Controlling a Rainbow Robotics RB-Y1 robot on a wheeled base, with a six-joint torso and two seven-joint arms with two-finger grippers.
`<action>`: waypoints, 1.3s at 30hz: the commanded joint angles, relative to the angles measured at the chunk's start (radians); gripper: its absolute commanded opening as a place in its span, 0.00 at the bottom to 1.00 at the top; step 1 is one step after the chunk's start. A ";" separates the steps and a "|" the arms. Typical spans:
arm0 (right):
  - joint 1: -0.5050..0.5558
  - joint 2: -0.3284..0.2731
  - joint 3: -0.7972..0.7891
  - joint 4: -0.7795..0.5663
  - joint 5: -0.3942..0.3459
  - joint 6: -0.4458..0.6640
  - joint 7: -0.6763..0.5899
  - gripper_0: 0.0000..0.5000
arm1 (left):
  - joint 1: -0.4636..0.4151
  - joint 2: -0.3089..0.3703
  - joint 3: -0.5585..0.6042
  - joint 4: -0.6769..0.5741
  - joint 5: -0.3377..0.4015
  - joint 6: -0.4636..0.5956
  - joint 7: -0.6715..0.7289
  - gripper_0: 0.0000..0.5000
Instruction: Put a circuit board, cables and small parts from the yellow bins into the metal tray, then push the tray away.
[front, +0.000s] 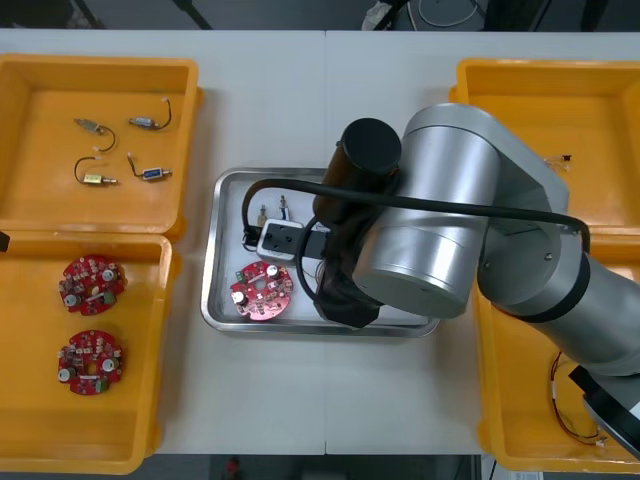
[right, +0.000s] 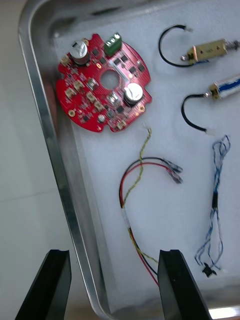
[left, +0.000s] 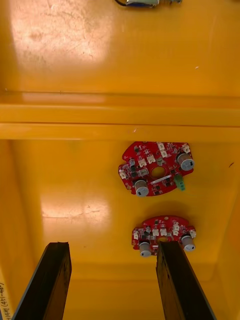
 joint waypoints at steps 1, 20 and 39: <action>-0.059 0.040 0.080 0.040 0.036 -0.068 0.070 1.00 | 0.043 0.050 0.049 -0.042 0.011 0.007 -0.076 1.00; -0.091 0.040 0.327 0.184 0.117 -0.204 0.059 1.00 | 0.068 0.048 0.076 -0.073 0.030 -0.005 -0.073 1.00; -0.091 0.047 0.430 0.255 0.175 -0.273 0.025 1.00 | 0.066 0.048 0.073 -0.073 0.030 -0.005 -0.075 1.00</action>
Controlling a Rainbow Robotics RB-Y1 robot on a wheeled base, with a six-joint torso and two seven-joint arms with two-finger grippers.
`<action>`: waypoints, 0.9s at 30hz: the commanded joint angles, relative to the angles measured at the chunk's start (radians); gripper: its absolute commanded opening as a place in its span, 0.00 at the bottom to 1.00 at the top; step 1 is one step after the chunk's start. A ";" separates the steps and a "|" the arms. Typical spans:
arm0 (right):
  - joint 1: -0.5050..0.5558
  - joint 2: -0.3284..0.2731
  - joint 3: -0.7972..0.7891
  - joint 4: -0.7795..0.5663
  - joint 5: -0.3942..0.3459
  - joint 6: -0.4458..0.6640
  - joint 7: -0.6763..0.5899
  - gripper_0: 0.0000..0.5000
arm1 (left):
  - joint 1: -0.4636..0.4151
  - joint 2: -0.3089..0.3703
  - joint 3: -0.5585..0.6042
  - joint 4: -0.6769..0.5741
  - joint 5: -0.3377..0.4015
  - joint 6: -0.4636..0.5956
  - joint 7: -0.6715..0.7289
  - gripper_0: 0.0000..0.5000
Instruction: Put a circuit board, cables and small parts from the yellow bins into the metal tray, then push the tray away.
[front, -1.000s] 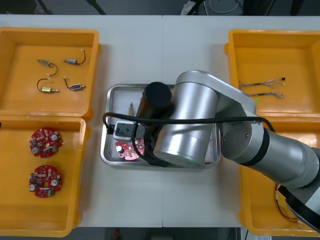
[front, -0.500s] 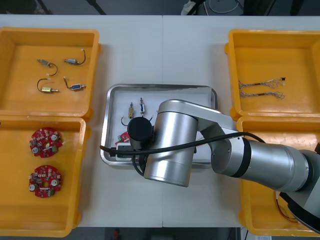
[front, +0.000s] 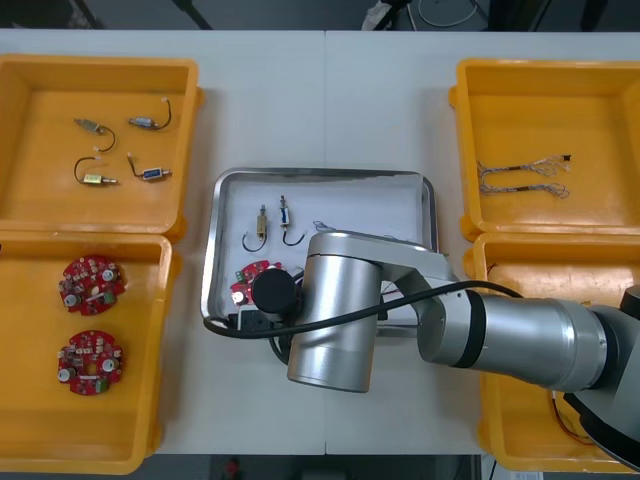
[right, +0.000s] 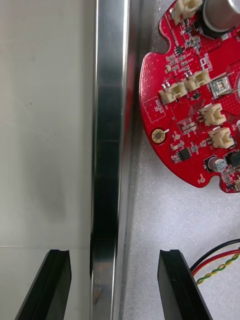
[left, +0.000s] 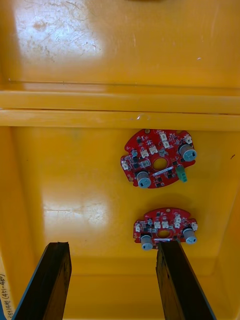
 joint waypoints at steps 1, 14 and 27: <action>-0.031 0.024 0.019 -0.010 0.023 -0.005 -0.017 1.00 | 0.016 0.048 0.029 -0.030 0.009 -0.004 -0.074 1.00; -0.051 0.022 0.019 -0.010 0.035 0.000 -0.024 0.00 | 0.016 0.048 0.029 -0.030 0.009 -0.004 -0.074 1.00; -0.128 -0.004 0.019 0.042 0.098 -0.051 -0.028 0.00 | 0.016 0.048 0.029 -0.030 0.009 -0.004 -0.074 1.00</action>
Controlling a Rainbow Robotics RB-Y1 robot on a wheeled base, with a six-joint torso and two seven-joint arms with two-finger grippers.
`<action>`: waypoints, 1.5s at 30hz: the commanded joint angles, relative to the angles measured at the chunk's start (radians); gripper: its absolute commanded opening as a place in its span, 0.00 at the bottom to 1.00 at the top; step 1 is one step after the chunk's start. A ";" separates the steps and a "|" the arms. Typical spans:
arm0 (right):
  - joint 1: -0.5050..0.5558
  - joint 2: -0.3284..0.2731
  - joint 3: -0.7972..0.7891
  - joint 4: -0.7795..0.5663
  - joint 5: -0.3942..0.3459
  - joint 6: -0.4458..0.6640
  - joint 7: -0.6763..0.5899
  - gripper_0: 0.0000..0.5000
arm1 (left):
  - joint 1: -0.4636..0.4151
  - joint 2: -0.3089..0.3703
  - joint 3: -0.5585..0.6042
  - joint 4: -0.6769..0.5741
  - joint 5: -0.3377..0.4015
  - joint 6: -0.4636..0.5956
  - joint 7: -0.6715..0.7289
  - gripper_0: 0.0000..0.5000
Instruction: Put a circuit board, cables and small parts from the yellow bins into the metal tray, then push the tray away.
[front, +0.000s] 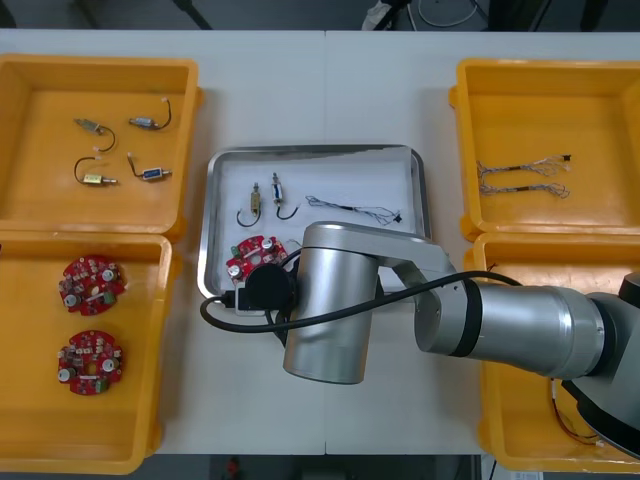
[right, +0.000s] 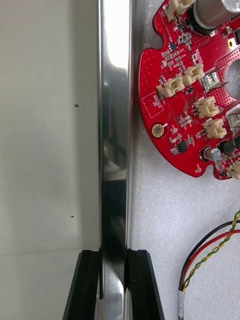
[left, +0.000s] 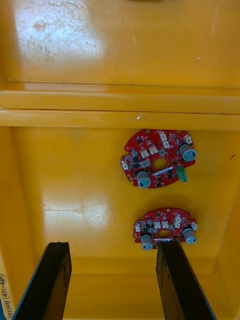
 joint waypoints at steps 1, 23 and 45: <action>-0.089 -0.005 0.014 0.024 0.011 -0.022 -0.031 0.00 | 0.016 0.048 0.028 -0.030 0.009 -0.004 -0.074 1.00; -0.299 0.018 0.014 0.357 -0.097 -0.208 -0.012 0.00 | 0.016 0.048 0.028 -0.030 0.009 -0.004 -0.074 1.00; -0.383 0.058 0.014 0.559 -0.001 -0.452 0.048 0.00 | 0.016 0.048 0.028 -0.030 0.009 -0.004 -0.074 1.00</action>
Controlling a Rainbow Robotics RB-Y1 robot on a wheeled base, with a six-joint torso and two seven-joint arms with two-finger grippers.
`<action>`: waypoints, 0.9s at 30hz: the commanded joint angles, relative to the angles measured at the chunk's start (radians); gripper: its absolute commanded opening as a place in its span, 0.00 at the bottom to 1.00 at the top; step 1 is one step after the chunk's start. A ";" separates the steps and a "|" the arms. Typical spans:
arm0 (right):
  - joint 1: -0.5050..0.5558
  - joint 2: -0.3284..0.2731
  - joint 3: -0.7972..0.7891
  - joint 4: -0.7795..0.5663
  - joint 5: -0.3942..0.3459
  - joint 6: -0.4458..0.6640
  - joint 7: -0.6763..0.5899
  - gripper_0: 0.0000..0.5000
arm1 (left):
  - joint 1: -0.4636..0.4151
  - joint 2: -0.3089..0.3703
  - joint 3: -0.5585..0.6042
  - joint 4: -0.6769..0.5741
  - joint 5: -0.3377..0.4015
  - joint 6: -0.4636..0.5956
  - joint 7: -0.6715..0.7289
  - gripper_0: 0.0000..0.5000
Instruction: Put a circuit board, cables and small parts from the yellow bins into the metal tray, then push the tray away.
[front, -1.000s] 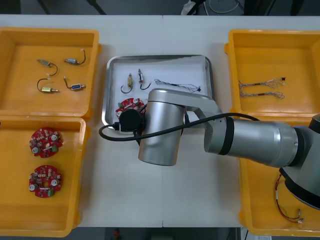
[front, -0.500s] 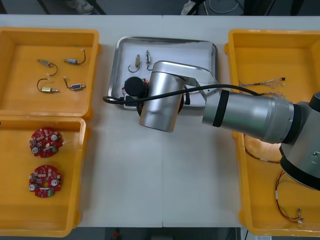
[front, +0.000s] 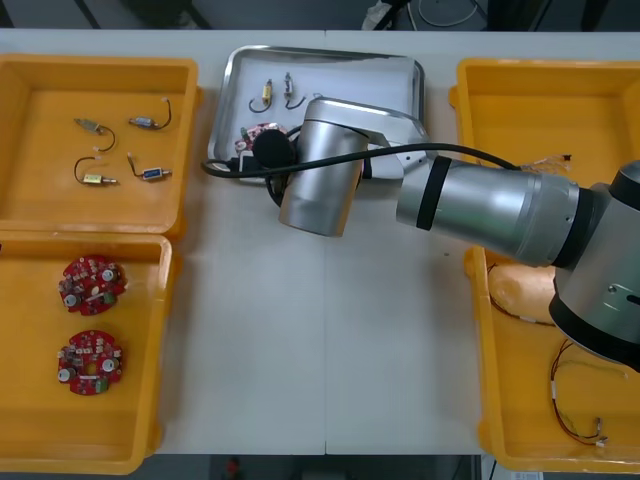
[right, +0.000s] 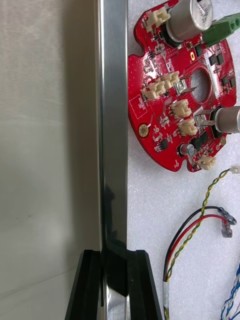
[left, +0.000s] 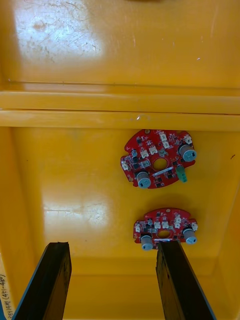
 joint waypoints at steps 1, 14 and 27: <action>-0.059 0.023 0.010 0.018 0.035 -0.045 0.045 0.00 | 0.016 0.048 0.028 -0.028 0.009 -0.004 -0.074 1.00; -0.061 0.029 0.010 0.107 0.068 -0.160 0.082 0.00 | 0.016 0.048 0.028 -0.028 0.009 -0.004 -0.074 1.00; -0.061 0.029 -0.098 0.008 -0.058 0.019 0.092 1.00 | 0.016 0.048 0.028 -0.028 0.009 -0.004 -0.074 1.00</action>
